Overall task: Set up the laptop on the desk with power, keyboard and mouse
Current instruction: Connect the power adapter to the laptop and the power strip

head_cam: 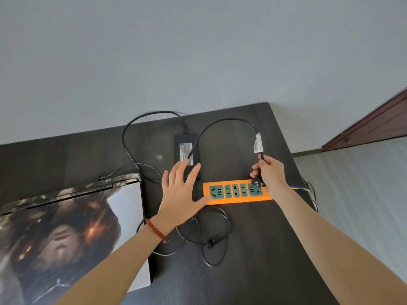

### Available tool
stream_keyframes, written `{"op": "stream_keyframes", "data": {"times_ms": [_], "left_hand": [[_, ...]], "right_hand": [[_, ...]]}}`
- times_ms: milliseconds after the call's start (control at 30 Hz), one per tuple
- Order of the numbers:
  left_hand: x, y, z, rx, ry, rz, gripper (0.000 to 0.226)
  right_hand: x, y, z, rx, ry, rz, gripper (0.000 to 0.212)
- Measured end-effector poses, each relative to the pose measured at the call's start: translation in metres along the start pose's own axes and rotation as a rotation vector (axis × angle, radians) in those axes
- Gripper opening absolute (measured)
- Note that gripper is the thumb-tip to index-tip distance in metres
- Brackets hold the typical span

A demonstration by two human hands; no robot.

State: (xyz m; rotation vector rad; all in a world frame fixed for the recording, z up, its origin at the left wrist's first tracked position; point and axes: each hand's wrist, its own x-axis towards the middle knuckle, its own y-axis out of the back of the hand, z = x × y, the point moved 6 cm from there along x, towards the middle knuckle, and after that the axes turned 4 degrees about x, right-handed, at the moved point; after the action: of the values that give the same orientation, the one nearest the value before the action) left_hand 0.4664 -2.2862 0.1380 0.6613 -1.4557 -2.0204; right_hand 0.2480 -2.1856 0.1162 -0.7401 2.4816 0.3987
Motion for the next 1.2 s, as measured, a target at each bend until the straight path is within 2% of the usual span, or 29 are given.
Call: {"op": "stream_keyframes", "data": {"times_ms": [133,233,300,367,467,567,633,733,867,933,1067,1200], "left_hand": [[-0.07,-0.041,0.01,0.123,0.046,-0.319,0.108],[-0.098,-0.06,0.022,0.157,0.067,-0.38,0.117],[-0.108,-0.067,0.025,0.221,0.046,-0.399,0.109],[-0.11,-0.067,0.024,0.262,0.028,-0.365,0.086],[-0.107,-0.062,0.017,0.184,0.037,-0.294,0.047],[-0.104,-0.06,0.015,0.099,-0.014,-0.359,0.026],[-0.101,-0.049,0.016,0.008,-0.05,-0.386,0.021],[-0.088,-0.013,0.011,-0.171,-0.035,-0.31,0.012],[-0.044,0.053,-0.005,-0.395,0.159,-0.056,0.011],[-0.015,0.075,-0.008,-0.48,0.288,0.003,0.016],[0.045,0.093,0.006,-0.589,0.436,0.034,0.019],[0.101,0.089,0.037,-0.7,0.441,0.029,0.017]], "right_hand": [[-0.016,0.015,0.012,0.012,0.023,0.096,0.029],[-0.028,0.021,0.02,0.035,0.041,0.129,0.029],[-0.036,0.022,0.027,0.039,0.037,0.13,0.028],[-0.044,0.023,0.033,0.038,0.043,0.125,0.027],[-0.052,0.023,0.037,0.036,0.041,0.1,0.025],[-0.056,0.022,0.036,0.036,0.032,0.081,0.025],[-0.057,0.022,0.032,0.015,0.047,0.074,0.026],[-0.057,0.022,0.022,-0.032,0.087,0.081,0.025],[-0.052,0.018,-0.003,-0.032,0.142,0.091,0.025],[-0.048,0.016,-0.019,-0.022,0.181,0.093,0.026],[-0.035,0.019,-0.057,-0.027,0.288,0.108,0.027],[-0.013,0.026,-0.088,0.023,0.335,0.12,0.027]]}}
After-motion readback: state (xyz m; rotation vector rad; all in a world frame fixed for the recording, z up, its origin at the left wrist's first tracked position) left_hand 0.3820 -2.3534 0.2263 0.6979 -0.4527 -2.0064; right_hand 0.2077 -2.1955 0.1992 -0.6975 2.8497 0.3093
